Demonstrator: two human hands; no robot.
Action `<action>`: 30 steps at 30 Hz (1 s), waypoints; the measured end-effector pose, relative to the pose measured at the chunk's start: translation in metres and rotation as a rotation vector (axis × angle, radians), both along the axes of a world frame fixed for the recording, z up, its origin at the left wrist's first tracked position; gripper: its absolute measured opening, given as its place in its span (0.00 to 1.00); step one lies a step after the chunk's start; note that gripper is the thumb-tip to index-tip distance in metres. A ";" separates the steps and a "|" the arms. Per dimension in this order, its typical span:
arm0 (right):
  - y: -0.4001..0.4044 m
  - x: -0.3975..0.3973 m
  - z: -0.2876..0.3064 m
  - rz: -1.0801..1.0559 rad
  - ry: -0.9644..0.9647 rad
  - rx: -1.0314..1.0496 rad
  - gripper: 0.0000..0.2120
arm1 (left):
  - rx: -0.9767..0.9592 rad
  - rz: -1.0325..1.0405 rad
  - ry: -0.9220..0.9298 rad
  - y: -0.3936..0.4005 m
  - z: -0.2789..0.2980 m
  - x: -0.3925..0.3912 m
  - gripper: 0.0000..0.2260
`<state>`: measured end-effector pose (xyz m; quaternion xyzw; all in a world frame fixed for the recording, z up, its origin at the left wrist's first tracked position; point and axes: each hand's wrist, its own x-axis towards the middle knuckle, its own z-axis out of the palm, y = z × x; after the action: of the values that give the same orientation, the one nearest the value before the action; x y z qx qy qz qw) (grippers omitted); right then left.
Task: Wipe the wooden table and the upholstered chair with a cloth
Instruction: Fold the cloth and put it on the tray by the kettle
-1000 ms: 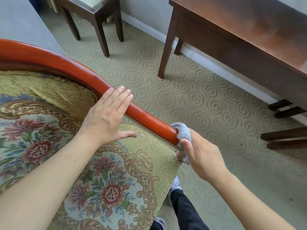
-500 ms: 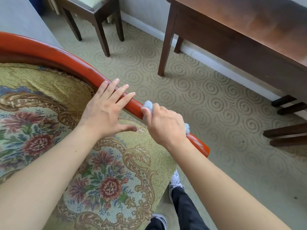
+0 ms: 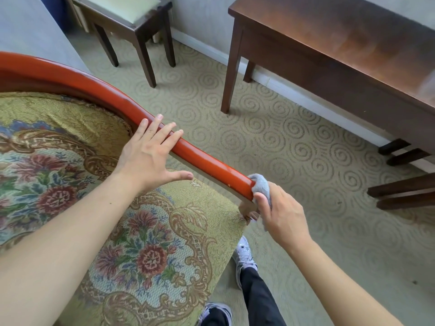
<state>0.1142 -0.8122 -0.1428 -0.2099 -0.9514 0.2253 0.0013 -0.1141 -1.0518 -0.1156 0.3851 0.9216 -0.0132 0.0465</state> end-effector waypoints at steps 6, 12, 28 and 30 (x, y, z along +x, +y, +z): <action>0.023 0.017 0.010 -0.197 -0.046 -0.201 0.18 | 0.006 0.024 -0.209 0.026 0.021 0.021 0.44; 0.025 -0.006 0.095 -0.457 0.193 -0.793 0.23 | 0.402 -0.017 -0.605 0.095 0.068 0.078 0.28; 0.157 0.042 0.294 0.202 0.380 -0.976 0.16 | 0.996 0.018 -0.446 0.223 0.286 0.181 0.12; 0.187 0.060 0.312 0.219 0.424 -0.900 0.10 | 1.004 -0.025 -0.443 0.255 0.304 0.198 0.13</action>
<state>0.1743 -0.6248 0.1693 -0.0383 -0.7554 0.6492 0.0801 0.0839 -0.7969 0.1882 0.3645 0.7782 0.5090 0.0497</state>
